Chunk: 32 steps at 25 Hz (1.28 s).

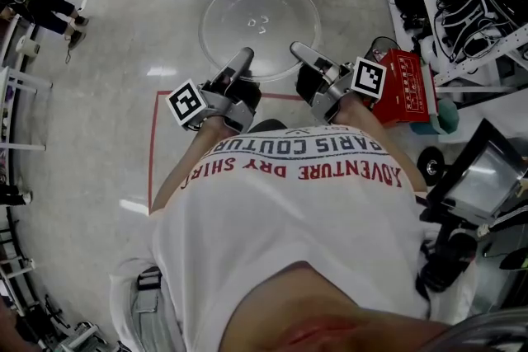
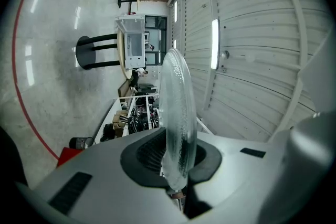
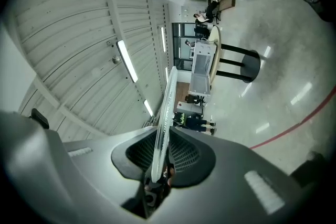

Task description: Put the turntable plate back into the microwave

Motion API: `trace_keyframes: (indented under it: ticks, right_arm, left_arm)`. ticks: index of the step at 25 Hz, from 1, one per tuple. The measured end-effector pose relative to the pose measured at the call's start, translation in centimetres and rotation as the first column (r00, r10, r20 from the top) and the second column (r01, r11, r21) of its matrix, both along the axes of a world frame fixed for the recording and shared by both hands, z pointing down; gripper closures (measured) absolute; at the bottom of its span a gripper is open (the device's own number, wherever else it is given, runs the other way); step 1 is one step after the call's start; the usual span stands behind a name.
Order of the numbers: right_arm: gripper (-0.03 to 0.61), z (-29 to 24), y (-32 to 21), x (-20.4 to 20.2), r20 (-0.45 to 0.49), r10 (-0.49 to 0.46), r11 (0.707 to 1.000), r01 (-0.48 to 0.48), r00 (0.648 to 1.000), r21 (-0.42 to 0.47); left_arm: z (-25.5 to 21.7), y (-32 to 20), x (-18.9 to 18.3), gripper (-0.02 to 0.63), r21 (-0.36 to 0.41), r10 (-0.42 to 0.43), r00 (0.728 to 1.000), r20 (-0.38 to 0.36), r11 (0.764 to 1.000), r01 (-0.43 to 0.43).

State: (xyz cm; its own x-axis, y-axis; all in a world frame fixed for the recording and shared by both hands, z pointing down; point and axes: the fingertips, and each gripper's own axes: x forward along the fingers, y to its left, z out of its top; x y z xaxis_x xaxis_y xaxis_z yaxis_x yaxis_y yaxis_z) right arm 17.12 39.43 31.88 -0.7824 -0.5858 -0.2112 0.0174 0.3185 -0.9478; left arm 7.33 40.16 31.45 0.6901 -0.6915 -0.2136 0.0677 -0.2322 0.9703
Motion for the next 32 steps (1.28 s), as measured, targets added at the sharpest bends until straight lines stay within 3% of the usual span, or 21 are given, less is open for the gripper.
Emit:
trace_keyframes:
  ticks: [7, 14, 19, 24, 32]
  right_arm:
    - [0.543, 1.3, -1.3, -0.3, 0.034, -0.039, 0.999, 0.040, 0.999, -0.023]
    - [0.548, 4.4, -8.4, -0.4, 0.037, -0.032, 0.995, 0.035, 0.999, -0.090]
    - [0.546, 6.5, -18.1, -0.9, 0.018, 0.013, 0.990, -0.010, 1.000, -0.141]
    - [0.548, 8.2, -31.1, -0.6, -0.003, 0.063, 0.981, -0.062, 0.998, -0.181]
    - [0.546, 5.7, -49.2, -6.0, -0.051, 0.050, 0.986, -0.057, 0.997, -0.158]
  left_arm:
    - [0.7, -1.0, -0.1, 0.589, 0.039, -0.025, 0.999, 0.043, 0.999, 0.023]
    - [3.8, -8.2, -0.3, 0.589, -0.003, -0.022, 0.999, 0.048, 1.000, 0.022]
    - [6.1, -18.3, -0.9, 0.589, -0.053, 0.010, 1.000, 0.020, 0.999, -0.008]
    - [8.1, -31.7, -0.7, 0.589, -0.089, 0.050, 0.999, -0.014, 0.995, -0.051]
    - [5.9, -49.7, -6.0, 0.589, -0.073, 0.053, 0.997, -0.051, 0.996, -0.056]
